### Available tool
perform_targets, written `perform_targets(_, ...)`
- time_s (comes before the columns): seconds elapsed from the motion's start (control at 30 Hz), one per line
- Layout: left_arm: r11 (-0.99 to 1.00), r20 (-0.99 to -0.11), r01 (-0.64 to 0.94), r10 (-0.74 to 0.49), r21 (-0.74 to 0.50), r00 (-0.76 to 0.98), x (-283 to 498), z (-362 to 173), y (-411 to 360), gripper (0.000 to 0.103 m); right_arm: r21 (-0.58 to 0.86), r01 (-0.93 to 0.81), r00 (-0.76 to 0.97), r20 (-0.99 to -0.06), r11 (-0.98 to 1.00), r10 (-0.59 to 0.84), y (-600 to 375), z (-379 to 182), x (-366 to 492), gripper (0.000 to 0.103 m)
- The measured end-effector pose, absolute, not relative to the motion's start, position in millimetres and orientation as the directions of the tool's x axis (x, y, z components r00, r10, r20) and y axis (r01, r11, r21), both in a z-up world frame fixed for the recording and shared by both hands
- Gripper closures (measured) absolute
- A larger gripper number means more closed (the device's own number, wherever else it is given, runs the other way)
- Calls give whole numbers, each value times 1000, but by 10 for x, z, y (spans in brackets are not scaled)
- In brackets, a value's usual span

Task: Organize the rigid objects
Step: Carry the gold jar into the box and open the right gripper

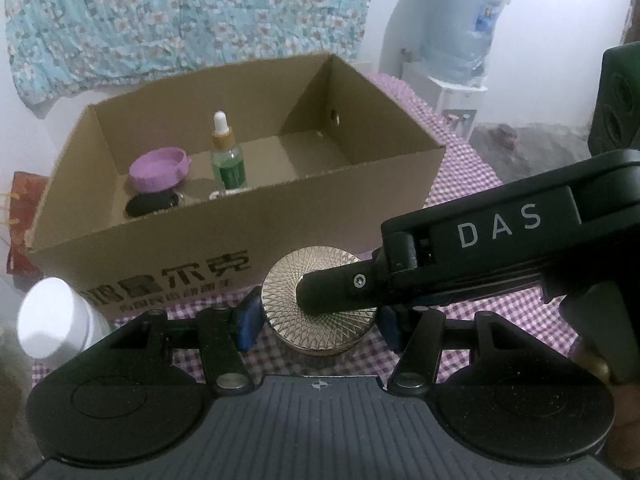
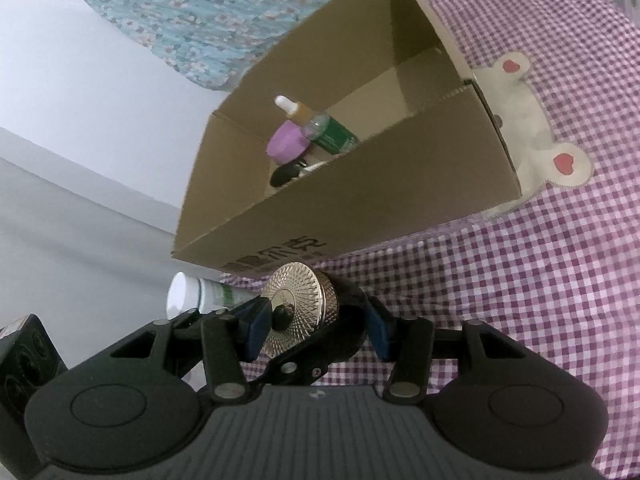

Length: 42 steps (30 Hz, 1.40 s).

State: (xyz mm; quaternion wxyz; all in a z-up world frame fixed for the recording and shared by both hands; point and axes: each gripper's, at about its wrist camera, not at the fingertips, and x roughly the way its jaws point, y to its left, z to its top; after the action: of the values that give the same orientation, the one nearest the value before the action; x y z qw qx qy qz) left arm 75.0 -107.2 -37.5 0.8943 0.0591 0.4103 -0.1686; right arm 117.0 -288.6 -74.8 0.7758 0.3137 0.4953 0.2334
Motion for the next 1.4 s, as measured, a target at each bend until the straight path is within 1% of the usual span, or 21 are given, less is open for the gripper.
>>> perform_targets(0.3, 937, -700, 349, -265, -23, 664, 781, 44, -1088, 46, 724, -112, 458, -571, 681, 682, -2945, -304, 1135, 49)
perform_targets(0.47, 932, -670, 359, -294, -43, 682, 1005, 264, -1181, 46, 698, -160, 504, -551, 698, 666, -3024, 14, 1313, 49)
perform_targets(0.57, 929, -665, 364, -311, -63, 679, 1226, 309, -1236, 46, 683, -173, 518, -549, 709, 656, -3088, 103, 1484, 49)
perform_targets(0.67, 927, -679, 362, -327, -96, 657, 1480, 268, -1249, 46, 668, -170, 519, -564, 725, 642, -3127, 104, 1714, 49)
perform_targets(0.83, 925, -717, 345, -349, -160, 603, 1860, 67, -1250, 46, 644, -155, 488, -610, 749, 624, -3171, -89, 2107, 49)
perform_targets(1.1, 922, -757, 324, -366, -215, 541, 2123, -238, -1327, 45, 540, -179, 455, -696, 823, 556, -3090, -339, 2371, 49)
perform_targets(1.2, 922, -766, 315, -368, -226, 527, 2167, -286, -1342, 45, 492, -217, 472, -703, 843, 532, -3043, -314, 2389, 50)
perform_targets(1.4, 922, -794, 297, -370, -250, 482, 2192, -445, -1383, 45, 472, -242, 477, -703, 848, 527, -3015, -313, 2404, 51)
